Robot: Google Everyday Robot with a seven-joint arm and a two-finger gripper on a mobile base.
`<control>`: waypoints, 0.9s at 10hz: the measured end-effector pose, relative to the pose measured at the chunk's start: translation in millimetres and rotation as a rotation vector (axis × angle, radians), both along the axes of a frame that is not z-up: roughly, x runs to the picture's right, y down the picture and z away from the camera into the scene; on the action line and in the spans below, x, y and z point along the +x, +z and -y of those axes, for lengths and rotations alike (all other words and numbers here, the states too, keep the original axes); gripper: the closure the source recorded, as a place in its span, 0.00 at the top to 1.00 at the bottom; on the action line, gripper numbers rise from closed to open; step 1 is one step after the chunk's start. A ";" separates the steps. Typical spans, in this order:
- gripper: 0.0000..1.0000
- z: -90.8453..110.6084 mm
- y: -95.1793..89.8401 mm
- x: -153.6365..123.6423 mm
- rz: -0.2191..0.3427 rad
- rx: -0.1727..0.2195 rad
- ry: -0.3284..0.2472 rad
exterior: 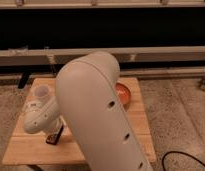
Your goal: Place the eraser on the white sponge
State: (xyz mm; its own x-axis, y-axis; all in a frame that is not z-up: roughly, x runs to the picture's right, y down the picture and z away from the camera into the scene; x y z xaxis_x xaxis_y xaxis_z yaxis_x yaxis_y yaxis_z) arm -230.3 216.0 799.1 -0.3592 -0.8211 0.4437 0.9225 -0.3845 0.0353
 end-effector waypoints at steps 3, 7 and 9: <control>1.00 -2.9 4.2 -6.0 -0.008 -0.033 0.012; 1.00 -10.3 15.5 -13.9 0.020 -0.108 0.035; 1.00 -17.6 22.8 -15.3 0.039 -0.139 0.047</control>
State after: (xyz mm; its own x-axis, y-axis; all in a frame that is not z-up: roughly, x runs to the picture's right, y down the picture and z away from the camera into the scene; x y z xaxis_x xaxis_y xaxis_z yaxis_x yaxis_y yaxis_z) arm -245.6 233.6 821.9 -0.3407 -0.7692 0.5406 0.9363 -0.3297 0.1209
